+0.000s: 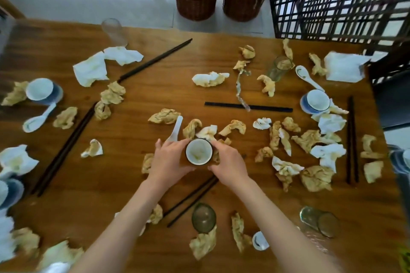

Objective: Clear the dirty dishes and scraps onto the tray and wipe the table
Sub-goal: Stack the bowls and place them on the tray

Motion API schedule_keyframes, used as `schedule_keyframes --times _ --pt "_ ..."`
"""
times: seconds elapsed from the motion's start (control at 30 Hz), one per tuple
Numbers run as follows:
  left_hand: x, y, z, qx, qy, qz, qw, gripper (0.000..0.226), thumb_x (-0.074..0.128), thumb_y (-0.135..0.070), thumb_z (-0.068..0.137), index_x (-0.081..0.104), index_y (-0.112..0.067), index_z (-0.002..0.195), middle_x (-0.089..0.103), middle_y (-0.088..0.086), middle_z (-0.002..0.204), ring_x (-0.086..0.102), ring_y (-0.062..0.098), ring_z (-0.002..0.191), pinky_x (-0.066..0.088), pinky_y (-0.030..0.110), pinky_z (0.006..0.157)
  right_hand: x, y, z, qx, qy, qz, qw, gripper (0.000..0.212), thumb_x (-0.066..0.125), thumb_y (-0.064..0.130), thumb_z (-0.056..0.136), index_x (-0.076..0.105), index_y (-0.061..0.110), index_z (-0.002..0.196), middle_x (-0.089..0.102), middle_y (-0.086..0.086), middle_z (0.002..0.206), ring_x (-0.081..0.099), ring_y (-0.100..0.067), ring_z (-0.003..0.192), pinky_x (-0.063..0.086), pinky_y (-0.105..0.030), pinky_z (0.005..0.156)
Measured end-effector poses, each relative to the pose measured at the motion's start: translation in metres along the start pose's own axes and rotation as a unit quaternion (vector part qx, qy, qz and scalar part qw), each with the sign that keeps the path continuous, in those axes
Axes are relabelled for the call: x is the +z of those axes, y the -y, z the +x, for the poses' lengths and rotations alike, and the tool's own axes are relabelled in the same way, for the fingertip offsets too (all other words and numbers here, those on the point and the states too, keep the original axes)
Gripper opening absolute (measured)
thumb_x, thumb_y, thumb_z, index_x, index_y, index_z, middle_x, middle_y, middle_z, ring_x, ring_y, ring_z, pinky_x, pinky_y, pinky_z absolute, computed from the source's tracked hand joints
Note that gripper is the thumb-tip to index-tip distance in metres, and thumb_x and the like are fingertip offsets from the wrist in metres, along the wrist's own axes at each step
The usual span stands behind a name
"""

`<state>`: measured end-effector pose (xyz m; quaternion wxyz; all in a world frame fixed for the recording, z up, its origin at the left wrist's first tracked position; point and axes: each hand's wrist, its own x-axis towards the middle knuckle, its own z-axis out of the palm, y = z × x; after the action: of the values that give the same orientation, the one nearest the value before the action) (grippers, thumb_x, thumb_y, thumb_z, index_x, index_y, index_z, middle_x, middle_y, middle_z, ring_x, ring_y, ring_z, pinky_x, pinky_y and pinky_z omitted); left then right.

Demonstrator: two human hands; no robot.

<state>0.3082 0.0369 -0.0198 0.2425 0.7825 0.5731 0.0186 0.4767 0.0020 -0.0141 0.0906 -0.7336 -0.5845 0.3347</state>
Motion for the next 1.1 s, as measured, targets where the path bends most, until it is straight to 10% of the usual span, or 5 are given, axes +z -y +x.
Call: schedule_keyframes --times 0.4,1.1 --pt "-0.018 -0.028 0.02 0.04 -0.028 -0.009 0.999 0.076 0.086 -0.036 0.059 0.054 -0.026 0.127 0.065 -0.005 0.115 0.051 0.02 0.116 0.012 0.052 0.111 -0.036 -0.005 0.002 -0.007 -0.055 -0.009 0.998 0.066 0.081 0.022 0.069 0.054 0.019 0.129 0.063 0.0 0.119 0.055 -0.02 0.112 0.046 -0.032 0.09" --pt "0.011 -0.266 0.158 0.103 0.004 -0.014 0.995 0.073 0.076 -0.048 0.07 0.047 -0.026 0.133 0.06 -0.001 0.125 0.047 0.024 0.122 0.011 0.051 0.11 -0.242 -0.179 0.05 -0.011 -0.092 -0.02 0.995 0.053 0.082 0.02 0.068 0.062 0.014 0.116 0.068 -0.003 0.109 0.061 -0.021 0.1 0.051 -0.034 0.081"
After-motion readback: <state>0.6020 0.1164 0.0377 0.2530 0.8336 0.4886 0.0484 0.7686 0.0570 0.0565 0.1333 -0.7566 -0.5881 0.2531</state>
